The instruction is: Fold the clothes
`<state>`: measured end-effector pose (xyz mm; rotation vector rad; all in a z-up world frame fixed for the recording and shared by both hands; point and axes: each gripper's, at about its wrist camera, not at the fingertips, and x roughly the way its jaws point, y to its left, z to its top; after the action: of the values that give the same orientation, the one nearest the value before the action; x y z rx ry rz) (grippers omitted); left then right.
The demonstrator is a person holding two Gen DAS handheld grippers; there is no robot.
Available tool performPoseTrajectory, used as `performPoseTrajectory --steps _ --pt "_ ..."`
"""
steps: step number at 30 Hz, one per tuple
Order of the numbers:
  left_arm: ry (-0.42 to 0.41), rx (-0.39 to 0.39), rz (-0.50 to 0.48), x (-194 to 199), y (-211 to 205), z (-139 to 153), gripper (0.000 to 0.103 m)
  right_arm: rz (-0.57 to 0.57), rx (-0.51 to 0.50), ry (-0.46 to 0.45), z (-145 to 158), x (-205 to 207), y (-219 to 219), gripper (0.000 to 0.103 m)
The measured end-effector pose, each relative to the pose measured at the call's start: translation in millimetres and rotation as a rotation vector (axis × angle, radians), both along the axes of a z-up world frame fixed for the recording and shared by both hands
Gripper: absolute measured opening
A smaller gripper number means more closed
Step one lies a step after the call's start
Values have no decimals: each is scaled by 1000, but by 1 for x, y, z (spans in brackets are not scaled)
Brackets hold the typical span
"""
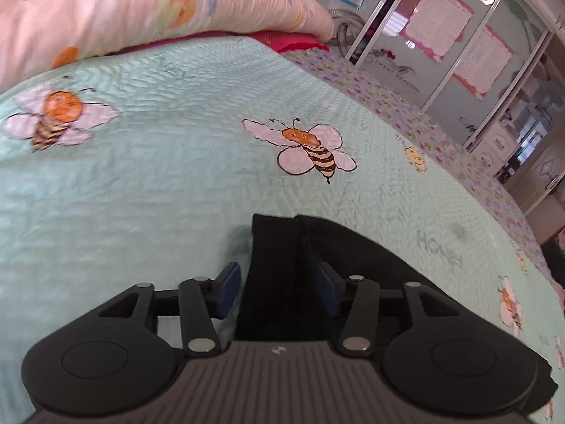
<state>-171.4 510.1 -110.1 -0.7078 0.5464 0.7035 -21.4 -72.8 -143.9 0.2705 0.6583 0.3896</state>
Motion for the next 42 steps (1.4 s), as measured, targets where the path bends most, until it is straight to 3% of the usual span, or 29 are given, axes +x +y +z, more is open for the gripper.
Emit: performPoseTrajectory --steps 2,8,11,15,16,17,18,22,24,28,30,35,42 --pt "-18 0 27 -41 -20 6 62 12 3 5 0 -4 2 52" --pt "-91 -207 140 -155 -99 -18 65 46 47 34 3 -17 7 53" --pt "-87 -290 139 -161 -134 -35 66 80 63 54 4 -26 11 54" --pt "-114 -324 124 -136 -142 -45 66 101 80 49 13 -40 11 54" --pt "-134 -330 134 -130 -138 -46 62 102 84 41 16 -43 8 54" --pt "-144 -326 157 -128 -134 -43 22 100 86 33 19 -46 5 54" --pt "-153 -322 180 -126 -130 -40 3 97 90 29 22 -48 2 54" --pt "-225 -115 302 -158 -153 9 2 81 97 13 30 -58 -18 58" --pt "-200 -63 324 -172 -163 15 3 54 97 18 26 -59 -28 61" --pt "-118 -169 320 -188 -160 -12 10 23 118 75 15 -51 -37 60" --pt "-98 -228 335 -193 -158 -25 37 33 120 75 14 -50 -35 61" --pt "-124 -256 300 -191 -164 -24 59 18 122 51 19 -50 -40 60" --pt "-109 -277 279 -183 -173 -30 59 -231 161 61 22 -40 -124 61"
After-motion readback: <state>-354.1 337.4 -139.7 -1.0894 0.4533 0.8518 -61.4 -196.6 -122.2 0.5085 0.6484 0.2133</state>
